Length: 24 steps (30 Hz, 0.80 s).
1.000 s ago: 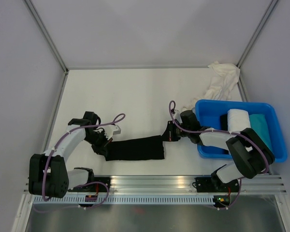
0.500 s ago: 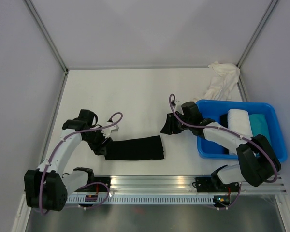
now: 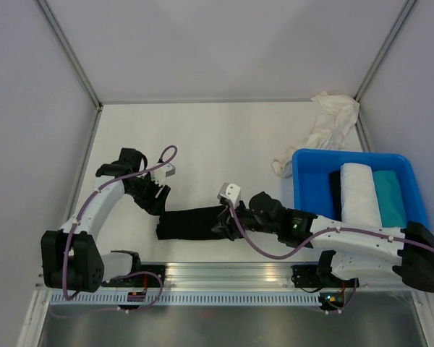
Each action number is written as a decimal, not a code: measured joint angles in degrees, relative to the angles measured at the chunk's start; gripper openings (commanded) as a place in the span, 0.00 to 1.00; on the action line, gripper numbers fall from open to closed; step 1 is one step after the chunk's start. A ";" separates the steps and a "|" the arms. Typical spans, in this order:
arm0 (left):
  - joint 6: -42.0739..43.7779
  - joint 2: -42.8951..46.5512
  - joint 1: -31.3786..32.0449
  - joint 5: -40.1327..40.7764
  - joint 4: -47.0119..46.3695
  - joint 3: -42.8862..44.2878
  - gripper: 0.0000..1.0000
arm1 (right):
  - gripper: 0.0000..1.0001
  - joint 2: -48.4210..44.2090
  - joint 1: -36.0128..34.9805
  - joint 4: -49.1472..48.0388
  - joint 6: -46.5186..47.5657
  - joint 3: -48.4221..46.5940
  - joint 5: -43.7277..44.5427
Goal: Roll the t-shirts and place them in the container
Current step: Place the rolled tshirt into the container
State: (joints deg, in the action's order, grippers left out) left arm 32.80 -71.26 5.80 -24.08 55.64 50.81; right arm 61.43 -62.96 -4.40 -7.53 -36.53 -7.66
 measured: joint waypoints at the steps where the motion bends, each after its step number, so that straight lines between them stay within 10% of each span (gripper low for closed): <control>1: -0.44 -0.37 0.00 0.02 -0.13 -0.04 0.66 | 0.49 1.70 -1.81 -0.31 0.02 -0.46 1.49; 8: -1.46 1.55 -0.02 2.14 -0.39 -1.75 0.67 | 0.60 5.57 4.72 8.59 -6.97 -3.85 3.65; 12: -1.51 6.54 -0.04 5.79 1.51 -3.80 0.68 | 0.98 4.87 4.39 16.22 -2.60 -10.60 3.26; 15: -2.97 10.47 -0.07 10.32 2.97 -4.92 0.72 | 0.98 5.73 2.93 18.86 2.01 -18.14 3.52; 18: -5.31 16.33 -0.96 16.17 4.55 -6.84 0.99 | 0.98 3.56 2.69 13.07 3.67 -19.56 4.50; 24: -8.17 23.82 -6.91 22.18 6.25 -7.06 1.00 | 0.98 -2.97 2.93 2.82 1.99 -13.20 6.27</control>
State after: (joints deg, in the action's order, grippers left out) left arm 24.62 -47.44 -1.10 -1.89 61.89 43.75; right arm 58.46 -60.03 -1.58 -5.54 -49.74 -1.39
